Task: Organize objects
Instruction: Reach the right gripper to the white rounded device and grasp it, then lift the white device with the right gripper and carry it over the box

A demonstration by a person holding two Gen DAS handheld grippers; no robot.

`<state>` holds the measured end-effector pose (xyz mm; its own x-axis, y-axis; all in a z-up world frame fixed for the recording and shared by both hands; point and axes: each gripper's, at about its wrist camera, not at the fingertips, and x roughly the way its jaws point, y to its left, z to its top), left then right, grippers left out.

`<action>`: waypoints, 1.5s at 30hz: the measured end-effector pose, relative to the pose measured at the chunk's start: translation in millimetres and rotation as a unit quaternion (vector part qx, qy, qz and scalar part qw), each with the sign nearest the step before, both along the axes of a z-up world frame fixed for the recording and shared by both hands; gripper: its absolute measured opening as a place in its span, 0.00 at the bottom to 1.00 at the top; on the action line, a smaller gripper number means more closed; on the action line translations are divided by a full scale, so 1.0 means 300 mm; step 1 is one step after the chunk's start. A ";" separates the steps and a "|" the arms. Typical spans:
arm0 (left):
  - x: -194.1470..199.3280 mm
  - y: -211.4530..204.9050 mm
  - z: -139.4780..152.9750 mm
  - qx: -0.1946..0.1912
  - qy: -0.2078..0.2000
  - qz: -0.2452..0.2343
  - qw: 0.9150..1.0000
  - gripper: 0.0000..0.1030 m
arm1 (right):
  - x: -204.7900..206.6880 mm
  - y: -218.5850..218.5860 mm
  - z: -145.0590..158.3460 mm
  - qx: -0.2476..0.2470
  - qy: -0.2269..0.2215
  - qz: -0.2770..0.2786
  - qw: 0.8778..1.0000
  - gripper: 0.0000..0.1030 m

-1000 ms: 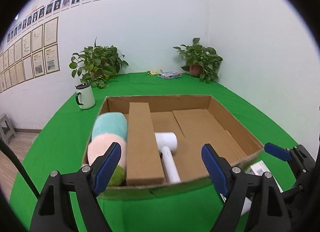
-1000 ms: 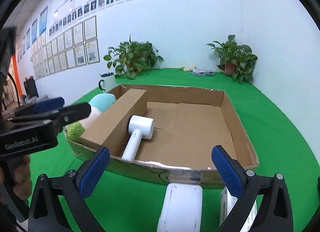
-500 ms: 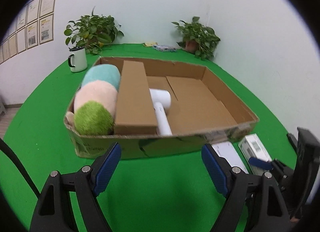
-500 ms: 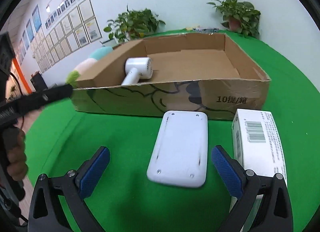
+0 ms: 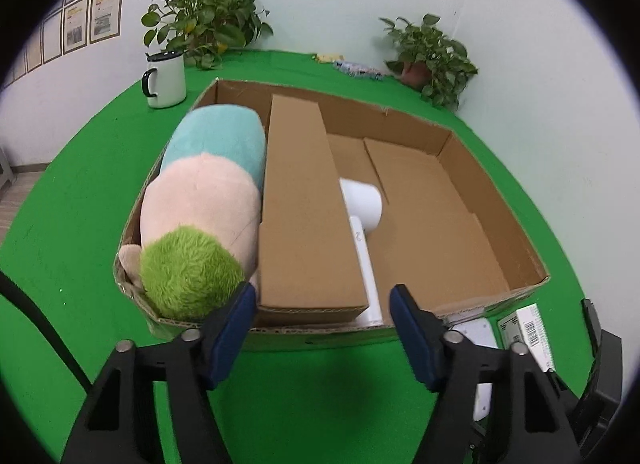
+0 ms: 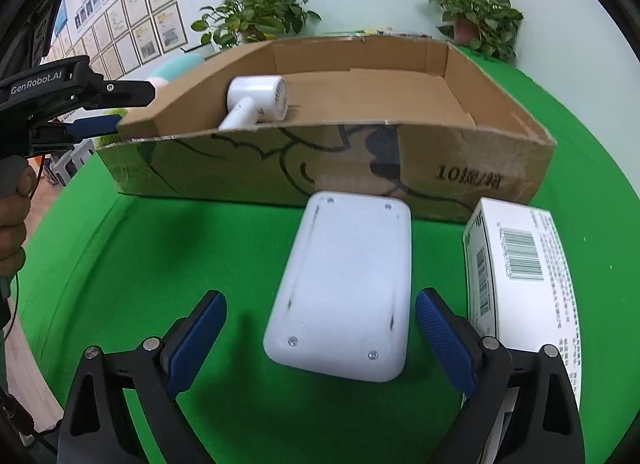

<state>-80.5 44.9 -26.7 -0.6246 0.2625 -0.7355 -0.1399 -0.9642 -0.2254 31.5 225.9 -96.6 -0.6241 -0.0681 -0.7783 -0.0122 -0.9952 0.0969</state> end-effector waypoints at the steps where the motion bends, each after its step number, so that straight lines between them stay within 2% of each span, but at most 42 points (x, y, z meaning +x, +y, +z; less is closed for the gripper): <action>1: -0.001 0.002 -0.009 -0.001 -0.010 0.001 1.000 0.51 | 0.000 -0.004 -0.003 0.007 0.000 -0.001 1.000 0.88; 3: 0.003 0.000 -0.011 0.012 -0.015 0.007 1.000 0.49 | -0.003 -0.017 -0.007 0.022 -0.001 0.001 1.000 0.80; 6: 0.004 -0.002 -0.005 0.012 -0.022 0.012 1.000 0.46 | -0.014 -0.022 -0.012 0.042 -0.005 -0.008 0.999 0.67; 10: 0.008 0.003 -0.003 0.006 -0.020 0.011 1.000 0.46 | -0.020 -0.027 -0.012 0.047 -0.006 -0.008 0.999 0.67; 18: -0.002 -0.008 0.000 -0.001 -0.018 0.008 1.000 0.47 | 0.001 -0.085 -0.005 0.015 -0.023 0.019 0.999 0.66; 26: -0.013 -0.055 0.014 -0.007 -0.017 0.024 1.000 0.46 | -0.004 -0.100 -0.014 -0.001 -0.034 0.017 0.999 0.66; 28: -0.010 -0.063 0.015 -0.001 -0.021 0.021 1.000 0.46 | -0.002 -0.105 -0.016 0.003 -0.034 0.018 0.999 0.66; 31: 0.001 -0.052 0.017 -0.013 -0.017 0.015 1.000 0.46 | -0.001 -0.109 -0.020 0.005 -0.034 0.018 0.999 0.68; 34: 0.017 -0.051 0.029 -0.016 -0.012 0.018 1.000 0.46 | -0.006 -0.111 -0.020 0.005 -0.037 0.013 0.999 0.77; 37: 0.059 -0.046 0.066 -0.012 0.012 0.010 1.000 0.47 | -0.011 -0.097 -0.022 -0.002 -0.035 0.004 0.999 0.85; 39: 0.099 -0.036 0.088 -0.014 0.028 0.000 1.000 0.56 | -0.018 -0.081 -0.020 -0.005 -0.030 -0.005 1.000 0.88; 40: 0.120 -0.029 0.096 -0.011 0.037 -0.005 0.999 0.64 | -0.025 -0.073 -0.020 -0.009 -0.029 -0.008 1.000 0.88; 42: 0.159 -0.008 0.101 0.001 0.051 -0.027 0.998 0.68 | -0.034 -0.068 -0.022 -0.013 -0.028 -0.007 0.999 0.88; 43: 0.162 0.003 0.097 0.004 0.052 -0.039 0.998 0.68 | -0.038 -0.067 -0.023 -0.014 -0.027 -0.006 1.000 0.86; 45: 0.179 0.030 0.076 0.012 0.048 -0.059 0.997 0.68 | -0.041 -0.077 -0.024 -0.011 -0.027 0.005 1.000 0.66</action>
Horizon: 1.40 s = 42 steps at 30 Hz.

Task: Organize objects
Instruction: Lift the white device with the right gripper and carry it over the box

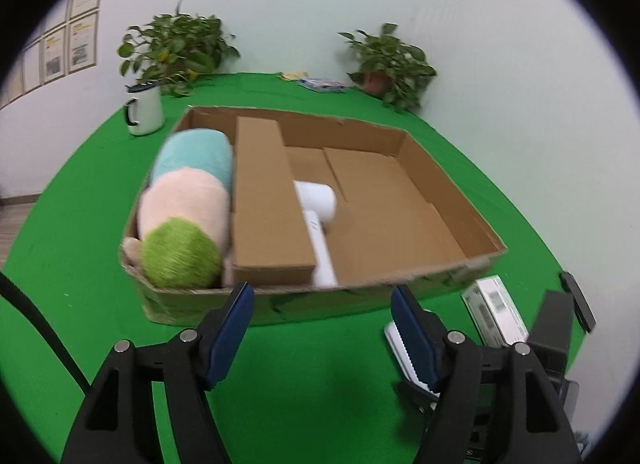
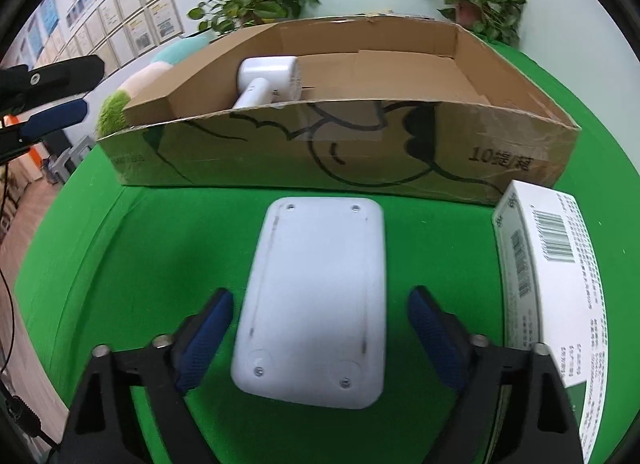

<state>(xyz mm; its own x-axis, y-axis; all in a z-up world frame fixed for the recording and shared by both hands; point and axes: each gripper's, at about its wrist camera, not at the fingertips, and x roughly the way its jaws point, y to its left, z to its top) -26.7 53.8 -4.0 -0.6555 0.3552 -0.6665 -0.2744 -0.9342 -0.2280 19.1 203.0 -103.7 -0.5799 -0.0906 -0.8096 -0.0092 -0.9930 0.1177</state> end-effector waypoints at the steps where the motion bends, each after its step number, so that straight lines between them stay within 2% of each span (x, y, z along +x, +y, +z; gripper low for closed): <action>1: 0.006 0.011 -0.017 0.005 -0.006 -0.009 1.000 0.68 | 0.005 -0.016 0.003 0.016 0.000 0.008 1.000 0.64; 3: 0.016 0.035 -0.062 0.022 -0.030 -0.033 0.999 0.68 | 0.022 -0.029 0.004 0.026 -0.003 0.017 1.000 0.63; 8: 0.056 0.061 -0.191 0.055 -0.107 -0.086 0.989 0.68 | 0.148 -0.035 0.009 -0.023 -0.015 0.041 0.999 0.64; 9: 0.067 0.066 -0.217 0.061 -0.122 -0.096 0.986 0.68 | 0.173 -0.038 0.011 -0.030 -0.015 0.048 0.998 0.71; 11: 0.080 0.078 -0.272 0.089 -0.163 -0.114 0.976 0.68 | 0.197 -0.043 0.016 -0.031 -0.014 0.049 0.998 0.89; 14: 0.091 0.093 -0.325 0.144 -0.209 -0.131 0.958 0.68 | 0.207 -0.038 0.022 -0.038 0.001 0.052 0.998 0.90; 18: 0.107 0.112 -0.347 0.192 -0.231 -0.148 0.942 0.68 | 0.202 -0.051 0.009 -0.036 -0.004 0.057 0.998 0.90; 23: 0.115 0.115 -0.373 0.245 -0.253 -0.149 0.924 0.68 | 0.214 -0.085 -0.007 -0.014 -0.005 0.065 0.998 0.89; 25: 0.124 0.123 -0.370 0.244 -0.247 -0.149 0.926 0.68 | 0.216 -0.094 -0.008 -0.012 -0.003 0.069 0.998 0.87; 32: 0.138 0.140 -0.374 0.247 -0.247 -0.139 0.927 0.56 | 0.208 -0.116 -0.003 0.013 0.001 0.066 0.998 0.64; 36: 0.149 0.147 -0.383 0.248 -0.247 -0.130 0.928 0.45 | 0.208 -0.103 -0.002 0.009 0.000 0.060 0.998 0.64; 40: 0.164 0.158 -0.382 0.226 -0.241 -0.125 0.936 0.30 | 0.222 -0.091 0.000 0.003 0.001 0.056 0.998 0.64; 42: 0.167 0.162 -0.382 0.221 -0.243 -0.124 0.936 0.28 | 0.229 -0.086 0.000 0.000 0.003 0.053 0.999 0.63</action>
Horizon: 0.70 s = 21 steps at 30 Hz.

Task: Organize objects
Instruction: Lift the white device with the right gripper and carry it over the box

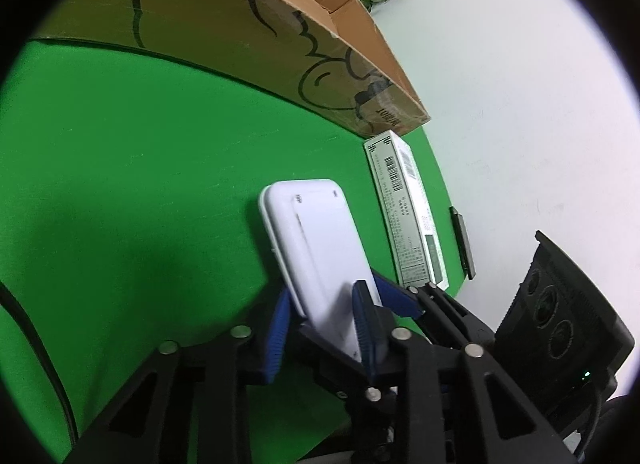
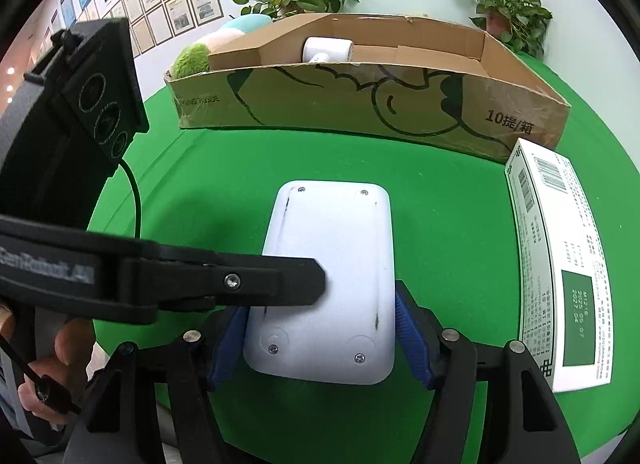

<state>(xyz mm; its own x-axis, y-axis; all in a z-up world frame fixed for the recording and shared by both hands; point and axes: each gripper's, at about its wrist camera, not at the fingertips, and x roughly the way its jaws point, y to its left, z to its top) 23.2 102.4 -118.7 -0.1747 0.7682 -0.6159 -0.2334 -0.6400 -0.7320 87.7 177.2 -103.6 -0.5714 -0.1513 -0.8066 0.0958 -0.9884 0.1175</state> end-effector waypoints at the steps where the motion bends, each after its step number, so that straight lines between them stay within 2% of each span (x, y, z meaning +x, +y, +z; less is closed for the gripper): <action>1: 0.002 0.003 0.004 -0.001 0.001 0.000 1.000 0.27 | 0.004 0.001 0.000 -0.001 0.001 -0.001 1.000 0.63; 7: 0.011 0.020 0.067 -0.007 0.030 0.001 1.000 0.27 | 0.015 0.007 0.036 0.000 0.027 -0.005 1.000 0.63; 15: -0.006 0.044 0.241 -0.023 0.105 0.000 0.994 0.28 | 0.037 0.001 0.172 0.005 0.099 -0.011 0.995 0.63; 16: -0.046 0.018 0.272 -0.023 0.112 0.000 0.993 0.28 | 0.039 0.001 0.188 0.005 0.107 -0.012 0.994 0.63; 21: -0.046 -0.005 0.355 -0.031 0.145 -0.005 0.989 0.28 | 0.028 0.022 0.270 0.006 0.140 -0.017 0.990 0.63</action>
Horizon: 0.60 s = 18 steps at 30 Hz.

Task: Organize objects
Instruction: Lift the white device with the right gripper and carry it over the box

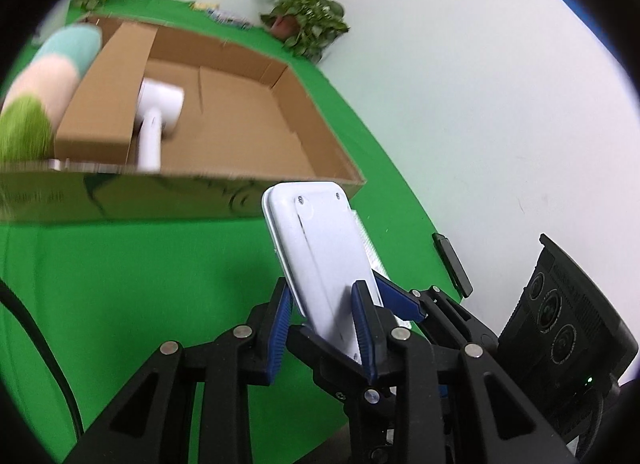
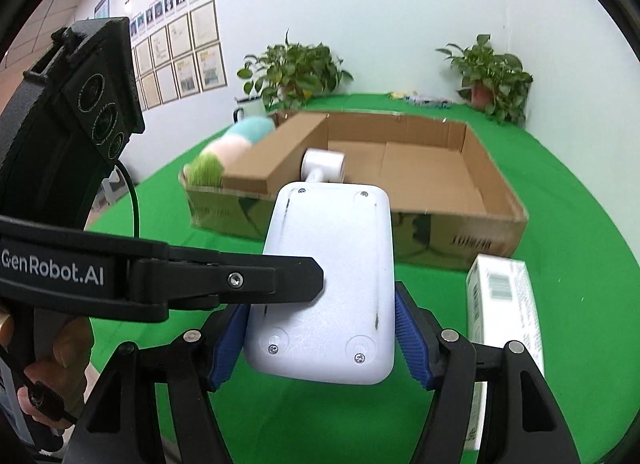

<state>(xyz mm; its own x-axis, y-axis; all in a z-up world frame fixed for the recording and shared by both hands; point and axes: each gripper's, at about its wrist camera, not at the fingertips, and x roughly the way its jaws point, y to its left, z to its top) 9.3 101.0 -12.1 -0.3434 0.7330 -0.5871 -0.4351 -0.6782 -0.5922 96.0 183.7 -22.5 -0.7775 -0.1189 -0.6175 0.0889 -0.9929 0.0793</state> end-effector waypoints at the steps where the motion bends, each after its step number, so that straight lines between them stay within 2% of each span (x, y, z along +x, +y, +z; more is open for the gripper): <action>1: -0.004 0.013 0.012 0.000 0.005 -0.001 1.000 0.28 | -0.003 0.006 0.016 -0.001 0.006 -0.002 1.000 0.63; 13: -0.079 0.061 0.175 -0.012 0.066 -0.003 0.998 0.28 | -0.075 0.060 0.174 -0.009 0.052 -0.020 0.998 0.63; 18: -0.167 0.070 0.240 -0.017 0.082 -0.003 0.996 0.28 | -0.171 0.085 0.248 -0.015 0.057 -0.022 0.998 0.63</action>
